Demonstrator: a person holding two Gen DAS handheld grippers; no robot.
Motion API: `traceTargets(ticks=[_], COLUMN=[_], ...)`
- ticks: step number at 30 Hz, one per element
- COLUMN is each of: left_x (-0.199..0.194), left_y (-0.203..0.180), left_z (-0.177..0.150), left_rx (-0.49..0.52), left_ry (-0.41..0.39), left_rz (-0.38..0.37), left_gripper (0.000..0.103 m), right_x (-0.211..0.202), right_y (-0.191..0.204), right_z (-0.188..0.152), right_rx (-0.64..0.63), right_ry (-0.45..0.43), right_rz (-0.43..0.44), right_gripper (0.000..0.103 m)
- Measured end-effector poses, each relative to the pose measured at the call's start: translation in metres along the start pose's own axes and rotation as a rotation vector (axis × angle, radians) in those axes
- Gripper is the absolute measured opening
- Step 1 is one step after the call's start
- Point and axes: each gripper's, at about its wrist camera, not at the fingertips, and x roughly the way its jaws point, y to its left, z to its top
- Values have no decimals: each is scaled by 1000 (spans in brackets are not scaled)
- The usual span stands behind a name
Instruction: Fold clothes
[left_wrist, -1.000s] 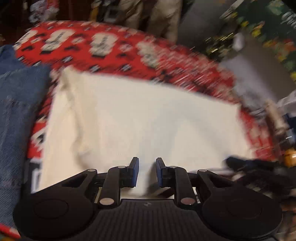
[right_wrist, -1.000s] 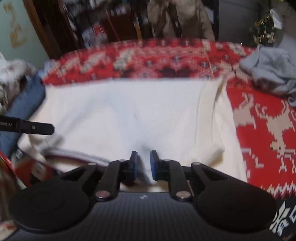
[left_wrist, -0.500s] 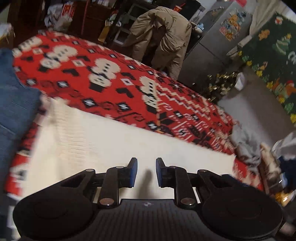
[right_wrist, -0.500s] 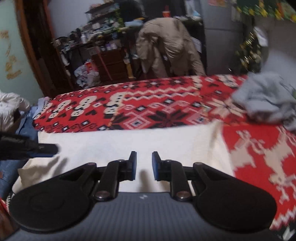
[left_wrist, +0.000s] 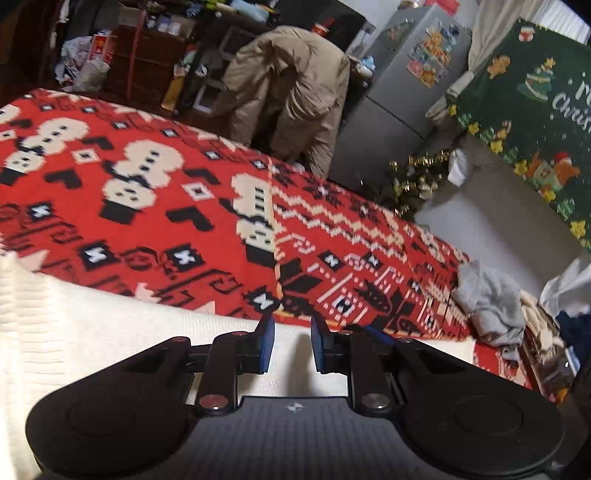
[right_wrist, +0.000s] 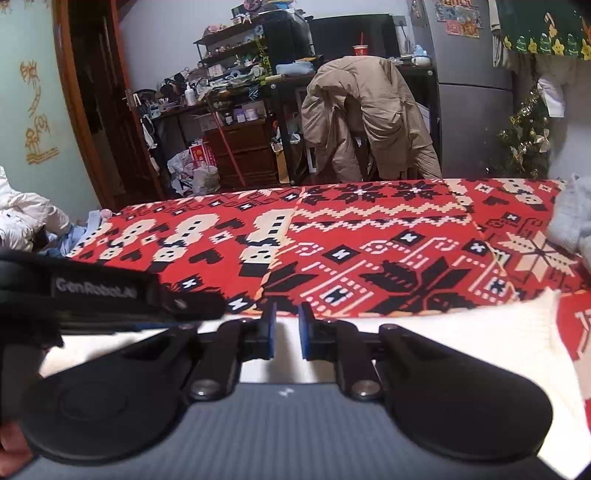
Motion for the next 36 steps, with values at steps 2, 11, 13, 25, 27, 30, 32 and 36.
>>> traceTargets(ticks=[2,11,13,25,27,30,32,36], left_x=[2,3,1,-24,-31,-36,-38,-50], left_y=[0,-3,1,76,83,96,96,91], left_z=[-3,-7,-4,21,24,28,30,37], left_rx=[23,96,84,-210,-203,-237,-212,-163], left_ry=[-1,-12,1,21,5,-5,-9,-32], left_rz=[8,36,34,93,147,162,195,320], left_gripper=[18,17,17,3,3,3,3,8], right_x=[10,22,18,-14,-18,-21,-23,-27], right_y=[1,-15,-25,-109,-124,-138,-144,-144], right_z=[-1,-3,-1,7,8,8,9,12], right_rx=[-24,53,92,247,293,356,379,291], right_ry=[33,64,67,64,60,48,38,33], right_rz=[-3,-18,-31,-180,-176,-184,-208,-314], right_gripper=[14,12,12,12,7,5,5,8])
